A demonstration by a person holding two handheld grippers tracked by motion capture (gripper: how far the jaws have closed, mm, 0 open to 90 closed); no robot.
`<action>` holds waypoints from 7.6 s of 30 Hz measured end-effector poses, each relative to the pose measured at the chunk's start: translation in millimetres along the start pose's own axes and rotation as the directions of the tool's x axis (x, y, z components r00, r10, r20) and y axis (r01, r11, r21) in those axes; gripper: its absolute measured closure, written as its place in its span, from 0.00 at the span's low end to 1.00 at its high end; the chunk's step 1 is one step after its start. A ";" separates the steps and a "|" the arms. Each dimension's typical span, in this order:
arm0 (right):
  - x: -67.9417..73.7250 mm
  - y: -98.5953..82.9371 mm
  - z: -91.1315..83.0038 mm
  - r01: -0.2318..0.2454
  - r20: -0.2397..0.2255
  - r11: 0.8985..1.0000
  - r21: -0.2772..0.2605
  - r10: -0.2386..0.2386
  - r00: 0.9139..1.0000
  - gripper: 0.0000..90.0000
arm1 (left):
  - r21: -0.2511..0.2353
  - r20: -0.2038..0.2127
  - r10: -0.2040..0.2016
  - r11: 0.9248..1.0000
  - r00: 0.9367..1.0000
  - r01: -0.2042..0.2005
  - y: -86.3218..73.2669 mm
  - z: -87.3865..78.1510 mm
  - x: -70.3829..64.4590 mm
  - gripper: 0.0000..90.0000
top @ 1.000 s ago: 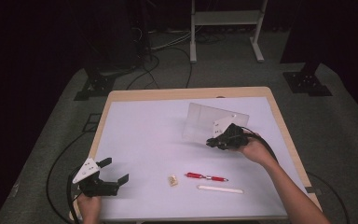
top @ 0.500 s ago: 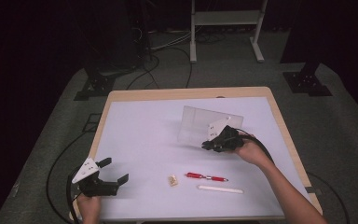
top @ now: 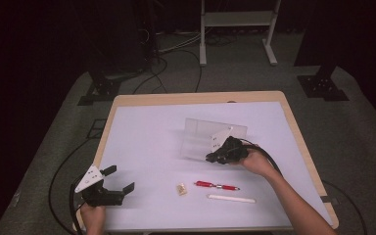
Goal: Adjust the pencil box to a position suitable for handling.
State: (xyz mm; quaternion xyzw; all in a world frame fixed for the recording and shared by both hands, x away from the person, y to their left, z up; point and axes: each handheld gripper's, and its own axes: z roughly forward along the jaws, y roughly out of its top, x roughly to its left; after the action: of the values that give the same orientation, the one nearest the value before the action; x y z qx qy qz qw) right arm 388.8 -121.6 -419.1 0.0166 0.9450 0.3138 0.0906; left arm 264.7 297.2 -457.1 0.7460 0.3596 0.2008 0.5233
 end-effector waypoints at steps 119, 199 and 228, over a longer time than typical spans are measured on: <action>48.5 -33.3 16.5 -0.127 -0.188 0.992 0.014 0.128 0.974 0.85 | -0.038 0.049 0.035 0.999 0.998 -0.033 -2.3 10.5 -2.0 0.00; 0.3 -4.1 -34.6 -0.127 -0.049 0.991 -0.032 0.125 0.991 0.87 | -0.025 0.057 0.020 1.000 0.998 -0.019 -2.7 11.0 -0.2 0.00; -24.4 -22.8 -4.9 -0.201 -0.056 0.979 0.027 0.202 0.978 0.87 | -0.024 0.064 0.017 1.000 0.998 -0.016 -2.9 11.0 -0.2 0.00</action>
State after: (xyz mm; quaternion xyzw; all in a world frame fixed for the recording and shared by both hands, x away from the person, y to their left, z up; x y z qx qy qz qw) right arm 412.5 -144.9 -425.0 0.1039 0.9440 0.3116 0.0307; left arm 271.0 290.6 -463.8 0.7487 0.3341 0.1853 0.5417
